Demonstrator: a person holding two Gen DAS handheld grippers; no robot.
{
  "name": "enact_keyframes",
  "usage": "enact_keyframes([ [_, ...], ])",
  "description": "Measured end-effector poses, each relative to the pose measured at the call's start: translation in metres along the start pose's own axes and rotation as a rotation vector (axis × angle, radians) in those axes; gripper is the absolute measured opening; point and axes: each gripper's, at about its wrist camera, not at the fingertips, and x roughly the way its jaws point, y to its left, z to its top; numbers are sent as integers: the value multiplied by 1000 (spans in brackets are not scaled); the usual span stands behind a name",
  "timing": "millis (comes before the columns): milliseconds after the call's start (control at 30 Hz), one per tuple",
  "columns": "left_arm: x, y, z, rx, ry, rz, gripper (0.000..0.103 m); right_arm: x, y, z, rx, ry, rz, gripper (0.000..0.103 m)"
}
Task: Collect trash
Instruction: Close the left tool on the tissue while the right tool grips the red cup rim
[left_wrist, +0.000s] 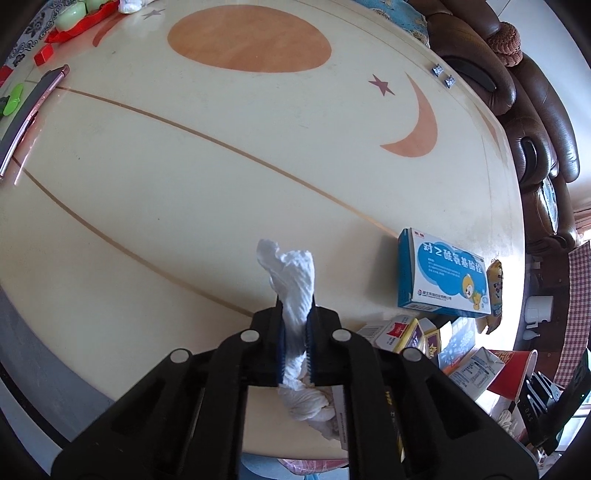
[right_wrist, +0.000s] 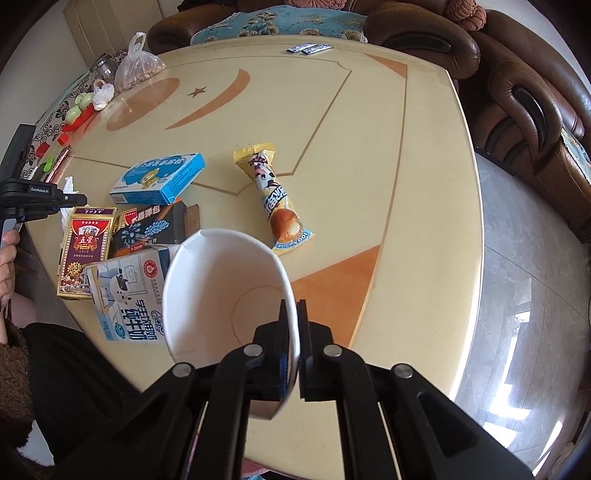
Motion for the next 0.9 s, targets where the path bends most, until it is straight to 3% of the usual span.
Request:
enact_keyframes([
  [333,-31,4,2,16,-69,14,8,-29,7,11,-36,-107,-100,4],
  [633,-70,-7,3,78,-139,49,8,-45,9,16,-33,-146,-107,4],
  [900,-103,-27,-15,159,-168,48,8,-65,13,13,-33,-176,-114,4],
])
